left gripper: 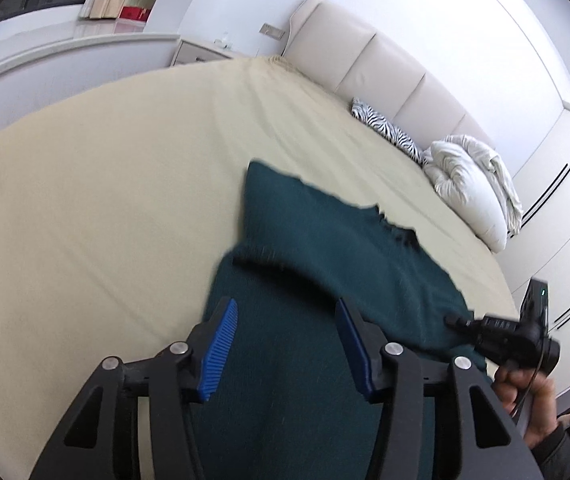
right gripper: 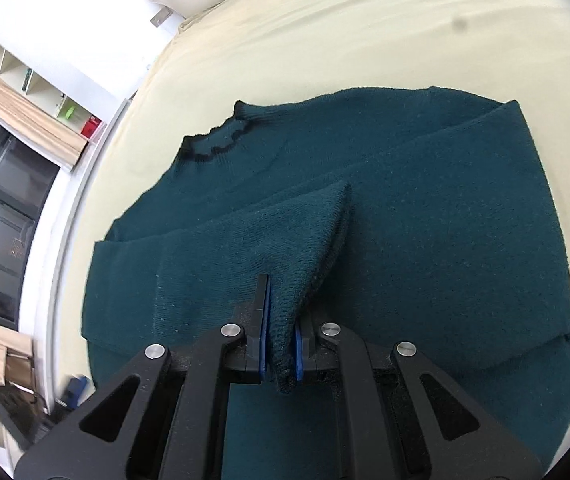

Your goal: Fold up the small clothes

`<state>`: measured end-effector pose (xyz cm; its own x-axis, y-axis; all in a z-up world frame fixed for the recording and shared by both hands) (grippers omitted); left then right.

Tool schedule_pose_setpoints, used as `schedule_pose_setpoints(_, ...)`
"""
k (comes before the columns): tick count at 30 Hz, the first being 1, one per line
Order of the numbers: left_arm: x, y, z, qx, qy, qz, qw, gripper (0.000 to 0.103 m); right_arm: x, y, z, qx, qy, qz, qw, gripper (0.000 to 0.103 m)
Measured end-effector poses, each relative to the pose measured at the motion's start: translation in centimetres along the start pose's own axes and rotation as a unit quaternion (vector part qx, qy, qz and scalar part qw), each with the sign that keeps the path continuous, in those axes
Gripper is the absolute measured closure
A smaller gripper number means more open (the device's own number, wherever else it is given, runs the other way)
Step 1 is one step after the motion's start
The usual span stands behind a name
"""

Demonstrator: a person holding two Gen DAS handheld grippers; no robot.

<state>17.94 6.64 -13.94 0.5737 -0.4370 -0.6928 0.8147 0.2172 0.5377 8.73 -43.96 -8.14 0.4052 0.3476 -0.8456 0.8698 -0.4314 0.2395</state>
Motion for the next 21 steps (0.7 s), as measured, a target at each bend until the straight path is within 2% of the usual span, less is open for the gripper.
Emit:
schedule_pose_setpoints(4,1.0,4.0,1.3,0.029,0.002,0.017,0.9994,0.060,0.1,0.1,0.0,-0.005,0.003,0.008,1.000,0.094)
schedule_pose_setpoints(8,5.0,7.3,2.4,0.056,0.016,-0.003,0.9983,0.073,-0.4,0.7,-0.1,-0.005,-0.001,0.012,1.000,0.094)
schedule_pose_setpoints(10,7.3,7.7,2.0,0.061,0.035,-0.030,0.9971,0.076,-0.3,0.9,-0.4,-0.012,-0.010,0.013,1.000,0.094)
schedule_pose_setpoints(11,8.6,7.5,1.5,0.061,0.056,-0.049,0.9954,0.077,0.1,1.0,-0.4,-0.014,-0.014,0.013,1.000,0.094)
schedule_pose_setpoints(13,10.7,6.5,0.2,0.071,0.081,-0.077,0.9913,0.080,0.5,1.0,-0.1,-0.012,-0.015,0.010,1.000,0.094)
schedule_pose_setpoints(15,10.4,5.9,-0.5,0.076,0.068,-0.061,0.9929,0.081,1.1,1.1,0.7,-0.004,-0.012,0.007,1.000,0.094)
schedule_pose_setpoints(19,9.5,5.9,-0.5,0.083,0.073,-0.066,0.9917,0.081,1.6,1.0,2.4,0.026,0.027,0.011,0.999,0.090)
schedule_pose_setpoints(21,8.8,6.1,-0.7,0.080,0.074,-0.067,0.9918,0.081,0.8,0.8,2.7,0.037,0.010,0.022,0.999,0.086)
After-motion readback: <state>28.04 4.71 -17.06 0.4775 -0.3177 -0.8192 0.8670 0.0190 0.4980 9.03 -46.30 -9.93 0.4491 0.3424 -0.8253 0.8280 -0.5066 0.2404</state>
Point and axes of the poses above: each gripper's, at about its wrist camera, not at the fingertips, and x roughly the way its jaws point, z to its right, y to its top, the point moved 1 cm from there along x, roughly the way its jaws point, and after that the axes turned 8 degrees about -z, right-handed, at the moved point
